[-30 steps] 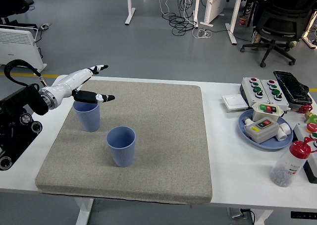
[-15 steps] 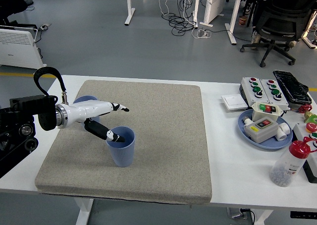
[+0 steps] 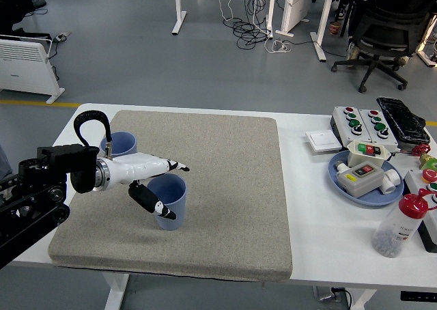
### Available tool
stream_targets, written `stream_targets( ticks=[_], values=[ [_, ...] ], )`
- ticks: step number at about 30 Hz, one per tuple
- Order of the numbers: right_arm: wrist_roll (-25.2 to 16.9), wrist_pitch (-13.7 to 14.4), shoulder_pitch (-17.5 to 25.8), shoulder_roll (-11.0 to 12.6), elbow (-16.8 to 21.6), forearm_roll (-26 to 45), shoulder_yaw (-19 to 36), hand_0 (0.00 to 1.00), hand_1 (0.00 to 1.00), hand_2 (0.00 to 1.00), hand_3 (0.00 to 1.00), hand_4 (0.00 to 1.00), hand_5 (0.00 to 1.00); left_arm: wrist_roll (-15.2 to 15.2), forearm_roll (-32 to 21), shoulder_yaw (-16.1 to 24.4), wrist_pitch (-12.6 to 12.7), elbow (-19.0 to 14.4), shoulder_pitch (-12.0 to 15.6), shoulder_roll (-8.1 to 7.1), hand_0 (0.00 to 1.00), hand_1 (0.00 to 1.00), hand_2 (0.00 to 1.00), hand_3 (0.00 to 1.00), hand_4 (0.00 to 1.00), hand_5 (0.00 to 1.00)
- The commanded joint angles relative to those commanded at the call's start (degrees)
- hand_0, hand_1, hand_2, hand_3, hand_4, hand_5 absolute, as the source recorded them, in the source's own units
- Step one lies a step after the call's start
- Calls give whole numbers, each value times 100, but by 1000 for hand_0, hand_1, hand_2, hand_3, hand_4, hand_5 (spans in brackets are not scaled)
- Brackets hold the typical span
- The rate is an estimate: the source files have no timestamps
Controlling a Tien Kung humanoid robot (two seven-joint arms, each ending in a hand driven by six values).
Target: Push cup pick cup insert cup
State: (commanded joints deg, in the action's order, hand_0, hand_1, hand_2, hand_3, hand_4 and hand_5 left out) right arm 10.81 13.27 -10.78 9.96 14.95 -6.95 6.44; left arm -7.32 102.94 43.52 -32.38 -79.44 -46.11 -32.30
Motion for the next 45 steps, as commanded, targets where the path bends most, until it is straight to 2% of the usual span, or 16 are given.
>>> stream_targets(
  ticks=[5,6,11,12,17,18,23,24,26,32,35,37,40,45],
  values=[
    [-1,-1,-3,4,0,-4,-3,705,640,645,569,69,460,31,182,-64,61,87,-9,36,741,855,935,970,865,303],
    [-2,-1,-3,4,0,-4,-3,706,642,645,569,69,459,35,205,-66,67,98,-10,40,589,758,868,850,811,237],
    [-5,0,-2,3,0,5,-8,706,642,645,569,69,459,131,317,-93,209,152,-7,65,589,758,868,850,811,237],
    [-5,0,-2,3,0,7,-9,706,640,645,569,69,459,154,343,-104,240,160,-10,70,479,662,769,713,735,169],
    [-3,0,4,1,0,0,-3,706,640,645,569,69,459,214,302,-148,385,246,-2,95,479,662,769,713,735,169],
    [-2,0,7,1,0,-4,-1,705,640,645,569,69,460,210,250,-147,382,292,3,104,463,592,628,562,626,124],
    [-4,5,24,-3,0,1,3,705,640,645,569,69,460,232,201,-33,401,302,33,95,463,592,628,562,626,124],
    [-2,5,26,-4,0,-4,6,706,641,645,569,69,459,233,201,-9,402,290,33,90,470,580,574,524,595,118],
    [2,6,34,-4,-1,-18,14,706,641,645,569,69,459,215,214,78,380,223,19,61,470,580,574,524,595,118],
    [15,8,55,-5,1,-47,36,706,642,645,569,69,460,46,-64,503,85,-85,-147,-125,469,576,570,525,592,132],
    [16,9,62,-4,2,-50,36,706,642,645,569,69,460,18,-207,697,-12,-95,-234,-184,469,576,570,525,592,132],
    [20,9,71,-3,2,-61,42,705,642,645,569,68,460,33,-249,898,-37,-5,-328,-223,481,575,562,521,578,137],
    [22,9,74,3,5,-64,42,705,642,645,569,68,460,60,-143,1212,-7,310,-517,-295,481,575,562,521,578,137],
    [5,10,57,15,9,5,3,706,642,645,569,69,460,144,206,1428,136,899,-767,-319,489,576,562,519,564,133]
  ],
)
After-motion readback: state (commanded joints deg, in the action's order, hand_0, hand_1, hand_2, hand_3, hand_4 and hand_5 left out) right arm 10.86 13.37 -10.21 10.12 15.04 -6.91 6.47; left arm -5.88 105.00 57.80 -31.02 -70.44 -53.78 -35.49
